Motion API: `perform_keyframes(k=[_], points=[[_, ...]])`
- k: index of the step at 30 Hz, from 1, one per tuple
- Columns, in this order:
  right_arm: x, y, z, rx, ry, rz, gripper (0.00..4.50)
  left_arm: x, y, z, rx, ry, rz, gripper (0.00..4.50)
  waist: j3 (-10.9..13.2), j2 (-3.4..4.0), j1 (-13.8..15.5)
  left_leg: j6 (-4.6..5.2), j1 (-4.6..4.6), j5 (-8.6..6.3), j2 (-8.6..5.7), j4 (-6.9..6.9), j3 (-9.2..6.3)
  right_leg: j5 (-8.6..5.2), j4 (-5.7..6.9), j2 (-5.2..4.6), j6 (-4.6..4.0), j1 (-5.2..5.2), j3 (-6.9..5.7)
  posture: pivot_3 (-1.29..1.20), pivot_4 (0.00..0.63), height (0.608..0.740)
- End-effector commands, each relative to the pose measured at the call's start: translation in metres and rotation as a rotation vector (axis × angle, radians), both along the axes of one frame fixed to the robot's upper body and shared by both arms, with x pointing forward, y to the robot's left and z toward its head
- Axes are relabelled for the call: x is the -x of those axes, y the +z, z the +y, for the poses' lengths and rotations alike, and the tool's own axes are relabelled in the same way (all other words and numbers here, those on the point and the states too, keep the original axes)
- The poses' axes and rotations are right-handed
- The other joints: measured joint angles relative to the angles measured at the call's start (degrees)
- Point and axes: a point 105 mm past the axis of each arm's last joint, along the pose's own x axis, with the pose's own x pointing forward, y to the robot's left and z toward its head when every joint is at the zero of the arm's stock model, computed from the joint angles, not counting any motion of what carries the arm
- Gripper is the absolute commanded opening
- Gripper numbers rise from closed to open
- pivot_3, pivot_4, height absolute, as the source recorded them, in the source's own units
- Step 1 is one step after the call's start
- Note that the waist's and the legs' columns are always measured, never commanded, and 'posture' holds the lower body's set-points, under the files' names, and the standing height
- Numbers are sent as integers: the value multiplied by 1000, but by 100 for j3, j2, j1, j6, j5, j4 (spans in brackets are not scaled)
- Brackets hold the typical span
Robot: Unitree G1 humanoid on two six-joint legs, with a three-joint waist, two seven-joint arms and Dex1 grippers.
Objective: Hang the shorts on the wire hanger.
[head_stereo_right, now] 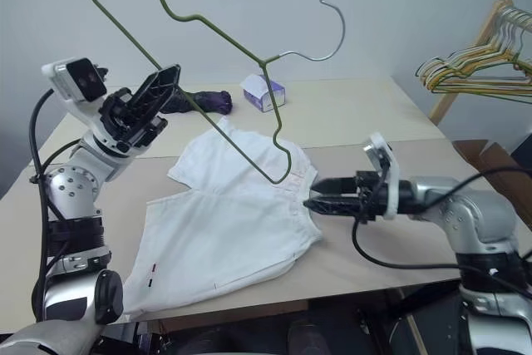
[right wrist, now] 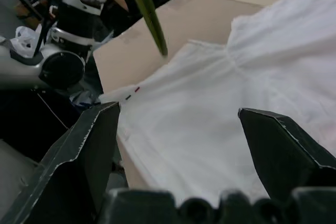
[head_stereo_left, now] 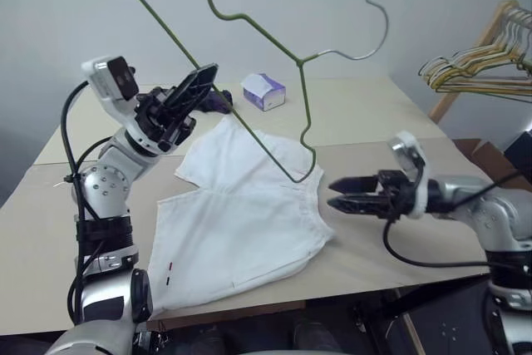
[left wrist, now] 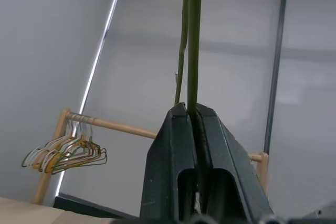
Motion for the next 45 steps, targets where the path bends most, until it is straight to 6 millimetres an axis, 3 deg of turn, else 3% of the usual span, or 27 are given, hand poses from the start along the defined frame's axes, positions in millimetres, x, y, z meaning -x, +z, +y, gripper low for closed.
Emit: perform_keyframes(k=[1, 7, 18, 22, 32, 39, 45], points=[[-9, 16, 14, -1, 14, -58, 4199, 4, 6, -3, 8, 0, -44, 0, 0, 0, 11, 0, -3, 0, 1, 0, -1, 0, 0, 1, 0, -3, 0, -155, 0, 740], [-1, 27, 33, 20, 108, -104, 4199, 2, 4, -3, 36, 13, -27, 0, 1, 1, 71, 3, -38, -2, -4, 2, -19, 1, -1, -7, 5, -25, -4, -151, 0, 740], [-8, 20, 35, 55, 120, -87, 4199, 4, -2, -3, 51, 17, -19, 0, 1, 2, 35, 4, -36, -2, -3, 7, -17, 6, 1, -5, 7, -24, -4, -158, 0, 740], [-9, 19, 36, 57, 121, -84, 3484, 3, -1, -5, 68, 18, -18, 0, 1, 2, 37, 4, -36, -2, -3, 7, -18, 6, 1, -5, 7, -24, -4, -158, 0, 740], [-13, 19, 33, 42, 92, -84, 7, -1, -8, -9, 51, 28, -7, 0, 2, 3, 27, 4, -36, -2, -3, 8, -17, 7, 1, -5, 8, -24, -4, -162, 0, 740], [-12, 19, 34, 18, 73, -93, 7, -7, -18, -15, 2, 53, 42, 0, 2, 3, 27, 3, -36, -2, -2, 8, -18, 7, 1, -4, 8, -23, -4, -165, 0, 740], [-12, 32, 30, -69, 29, -94, 0, -21, -50, -32, -218, 175, 105, 1733, 2, 3, 52, 4, -36, -2, -5, 9, -18, 8, 1, -6, 10, -22, -4, -165, 0, 740]])
